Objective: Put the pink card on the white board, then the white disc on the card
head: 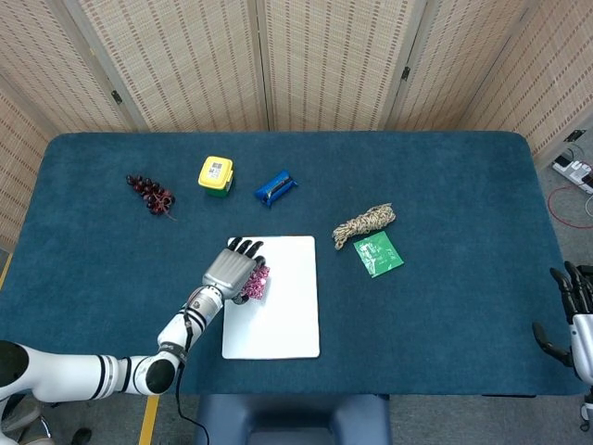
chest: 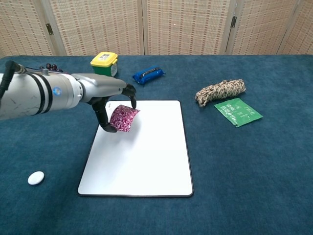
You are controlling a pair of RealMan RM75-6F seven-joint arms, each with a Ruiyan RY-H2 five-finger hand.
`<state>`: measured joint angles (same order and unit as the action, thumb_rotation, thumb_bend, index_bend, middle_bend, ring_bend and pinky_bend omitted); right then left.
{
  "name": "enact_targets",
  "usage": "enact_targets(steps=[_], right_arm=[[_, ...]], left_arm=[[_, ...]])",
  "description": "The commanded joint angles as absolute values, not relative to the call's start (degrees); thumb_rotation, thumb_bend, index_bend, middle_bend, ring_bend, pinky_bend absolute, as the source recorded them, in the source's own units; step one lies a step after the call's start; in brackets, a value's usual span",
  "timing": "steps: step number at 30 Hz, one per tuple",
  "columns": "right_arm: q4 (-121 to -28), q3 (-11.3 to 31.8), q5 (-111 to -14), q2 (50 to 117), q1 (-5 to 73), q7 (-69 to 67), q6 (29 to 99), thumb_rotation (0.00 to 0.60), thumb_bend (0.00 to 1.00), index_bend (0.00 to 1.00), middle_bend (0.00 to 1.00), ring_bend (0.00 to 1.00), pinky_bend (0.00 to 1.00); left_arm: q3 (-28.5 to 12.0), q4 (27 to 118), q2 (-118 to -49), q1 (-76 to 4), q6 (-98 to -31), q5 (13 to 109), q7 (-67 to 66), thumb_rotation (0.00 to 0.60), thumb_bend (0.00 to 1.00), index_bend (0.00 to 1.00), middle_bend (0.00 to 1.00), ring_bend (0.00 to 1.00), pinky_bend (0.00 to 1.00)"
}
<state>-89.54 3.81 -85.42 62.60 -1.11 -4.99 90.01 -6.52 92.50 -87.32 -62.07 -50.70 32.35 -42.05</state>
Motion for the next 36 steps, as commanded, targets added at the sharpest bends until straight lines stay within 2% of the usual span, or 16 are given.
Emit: enact_targets(steps=[1, 7, 12, 16, 19, 27, 36], right_arm=[[-89.53, 3.84, -85.33, 62.55, -1.17, -5.07, 90.00, 0.600, 0.37, 0.00, 0.02, 0.09, 0.04], [-89.65, 4.01, -85.32, 62.54, -0.95, -4.92, 89.69, 0.600, 0.37, 0.00, 0.02, 0.09, 0.04], [-89.89, 4.21, -85.73, 62.63, -0.48, -4.63, 89.44, 0.600, 0.37, 0.00, 0.02, 0.09, 0.04], [-90.17, 4.30, -85.89, 62.50, -0.34, -4.38, 89.43, 0.600, 0.37, 0.00, 0.02, 0.09, 0.04], [-90.19, 4.37, -85.82, 62.40, -0.26, -4.40, 89.33, 0.600, 0.37, 0.00, 0.02, 0.09, 0.04], [-90.29, 4.59, -86.05, 62.33, 0.12, -4.24, 89.19, 0.600, 0.37, 0.00, 0.02, 0.09, 0.04], [-90.76, 4.51, -86.52, 62.48, 0.43, -3.60, 89.09, 0.600, 0.37, 0.00, 0.02, 0.09, 0.04]], left_arm=[[-5.79, 91.83, -87.58, -63.34, -49.98, 29.98, -43.30, 0.600, 0.29, 0.25, 0.05, 0.05, 0.00], [-4.43, 92.66, -85.98, -63.24, -49.33, 28.61, -42.41, 0.600, 0.28, 0.22, 0.05, 0.04, 0.00], [-4.96, 93.14, -85.81, -62.41, -47.72, 29.82, -38.26, 0.600, 0.26, 0.07, 0.03, 0.04, 0.00], [-4.89, 94.02, -84.96, -61.59, -47.64, 32.06, -35.87, 0.600, 0.26, 0.03, 0.03, 0.03, 0.00], [-4.34, 95.51, -83.26, -60.31, -49.07, 34.07, -34.50, 0.600, 0.26, 0.06, 0.03, 0.03, 0.00], [-1.33, 100.01, -76.41, -54.46, -54.89, 43.65, -30.65, 0.600, 0.26, 0.24, 0.04, 0.05, 0.00], [5.22, 101.18, -71.93, -46.78, -60.10, 59.99, -27.45, 0.600, 0.27, 0.31, 0.08, 0.07, 0.00]])
